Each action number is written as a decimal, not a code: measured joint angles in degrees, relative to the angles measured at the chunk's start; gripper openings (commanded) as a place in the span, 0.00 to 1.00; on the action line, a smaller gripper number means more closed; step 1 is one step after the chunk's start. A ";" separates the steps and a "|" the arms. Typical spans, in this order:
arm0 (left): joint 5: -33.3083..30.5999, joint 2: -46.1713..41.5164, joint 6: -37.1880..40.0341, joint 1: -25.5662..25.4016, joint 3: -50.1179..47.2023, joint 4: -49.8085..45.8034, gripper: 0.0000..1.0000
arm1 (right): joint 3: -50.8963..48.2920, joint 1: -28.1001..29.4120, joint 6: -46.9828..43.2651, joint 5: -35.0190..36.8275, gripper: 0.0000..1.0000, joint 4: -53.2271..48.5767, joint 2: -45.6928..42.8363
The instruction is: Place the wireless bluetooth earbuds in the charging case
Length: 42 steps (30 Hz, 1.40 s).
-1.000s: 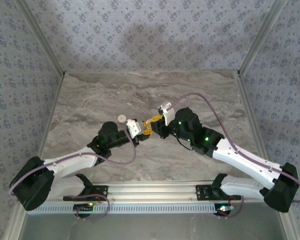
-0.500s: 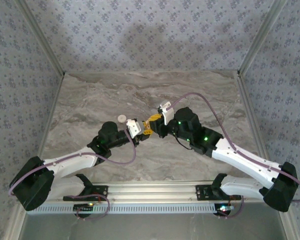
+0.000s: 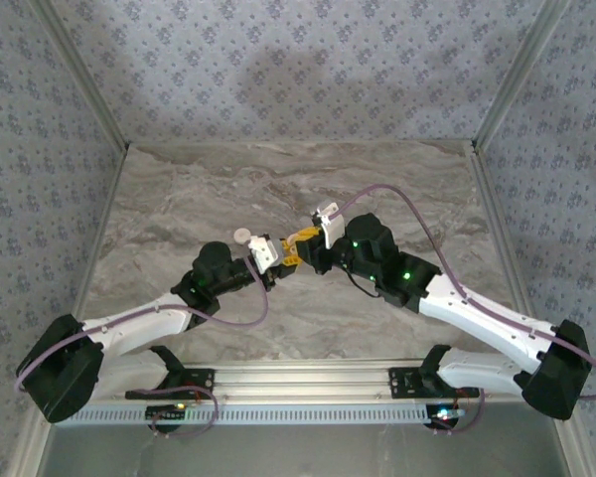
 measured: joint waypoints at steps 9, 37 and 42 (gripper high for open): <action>-0.72 -0.44 -0.02 0.00 0.00 -0.55 0.13 | 0.00 0.13 0.02 -0.22 0.21 1.20 0.68; -1.27 -0.87 -1.38 0.00 0.00 -2.05 0.13 | -1.95 0.52 0.37 -1.31 0.23 3.10 0.68; -1.05 -0.98 -1.49 0.00 0.15 -2.03 0.13 | -2.51 0.50 0.17 -1.27 0.25 2.64 -0.46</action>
